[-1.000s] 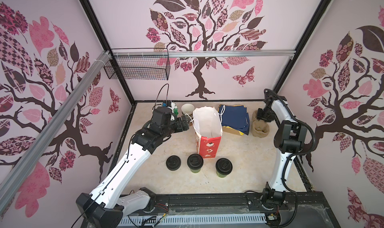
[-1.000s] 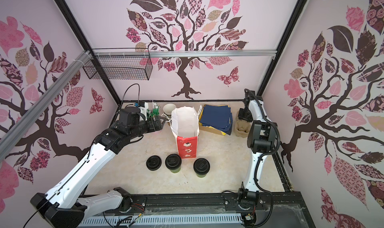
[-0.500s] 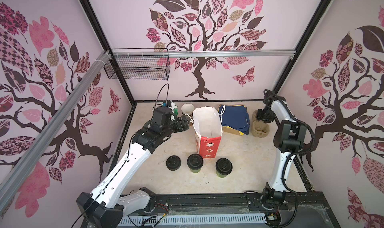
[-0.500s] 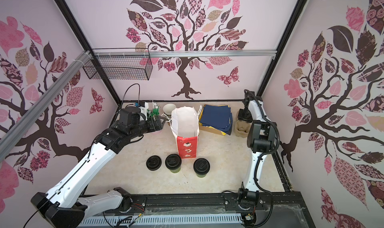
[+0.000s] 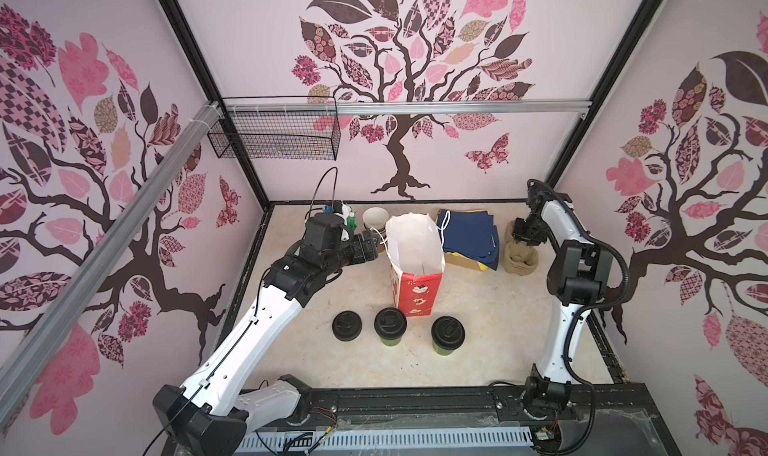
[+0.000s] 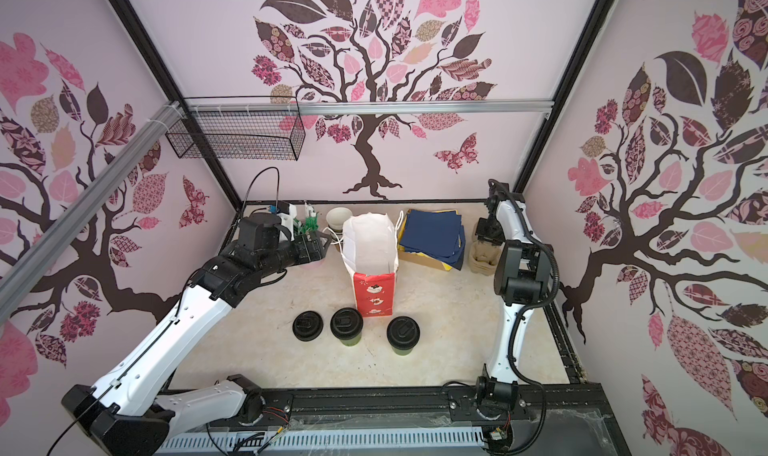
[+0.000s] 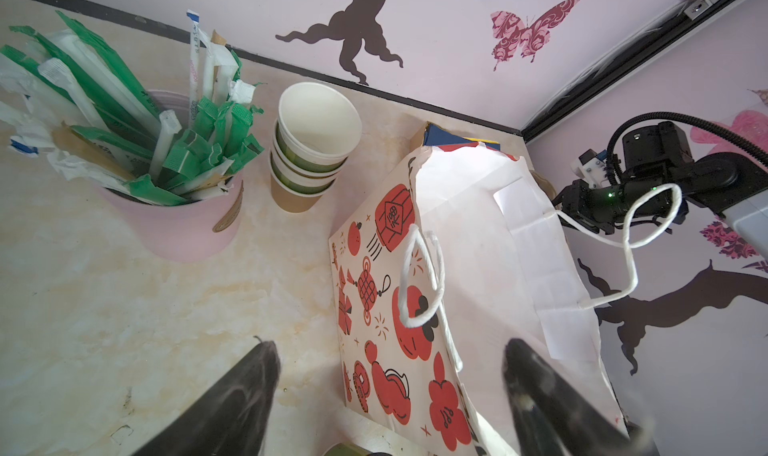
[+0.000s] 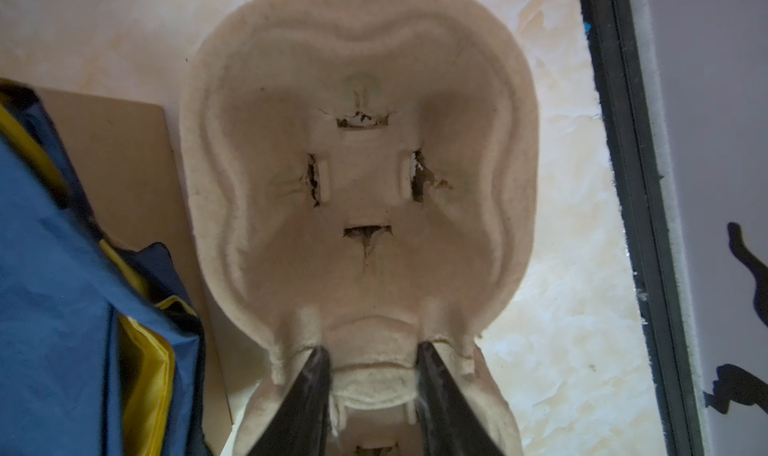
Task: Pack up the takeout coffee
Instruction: 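Grip the top beige cup carrier with the right gripper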
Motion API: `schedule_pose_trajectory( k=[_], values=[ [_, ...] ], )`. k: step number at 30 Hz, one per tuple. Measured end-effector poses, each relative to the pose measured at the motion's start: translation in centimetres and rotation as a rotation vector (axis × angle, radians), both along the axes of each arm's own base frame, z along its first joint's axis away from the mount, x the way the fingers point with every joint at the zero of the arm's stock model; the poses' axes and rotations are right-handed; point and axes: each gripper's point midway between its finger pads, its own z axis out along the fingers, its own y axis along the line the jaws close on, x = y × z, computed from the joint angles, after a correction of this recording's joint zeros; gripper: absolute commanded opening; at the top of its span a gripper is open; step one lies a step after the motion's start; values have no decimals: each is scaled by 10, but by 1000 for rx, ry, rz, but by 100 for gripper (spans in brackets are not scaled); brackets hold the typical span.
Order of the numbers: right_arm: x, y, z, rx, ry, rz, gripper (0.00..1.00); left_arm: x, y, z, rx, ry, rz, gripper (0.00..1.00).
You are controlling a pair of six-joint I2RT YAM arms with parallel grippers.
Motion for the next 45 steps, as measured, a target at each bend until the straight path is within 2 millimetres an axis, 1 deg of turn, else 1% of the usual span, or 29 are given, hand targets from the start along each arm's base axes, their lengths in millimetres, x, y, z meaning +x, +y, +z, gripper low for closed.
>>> schedule_pose_trajectory(
  k=[5, 10, 30, 34, 41, 45],
  values=[
    [1, 0, 4, 0, -3, -3, 31, 0, 0, 1, -1, -2, 0, 87],
    [-1, 0, 4, 1, 4, -3, 30, 0, 0, 1, -2, -2, 0, 87],
    [-6, 1, 8, 3, 15, -3, 30, 0, 0, 0, -5, 0, -1, 87],
    [-8, 1, 15, 2, 8, -3, 30, 0, 0, 0, -7, 2, -2, 87],
    [-16, 3, 36, -3, -21, -3, 30, -1, -1, 0, -13, 8, -4, 87],
    [-18, 3, 44, -5, -37, -4, 30, -1, -2, 0, -23, 12, -6, 88]
  ],
)
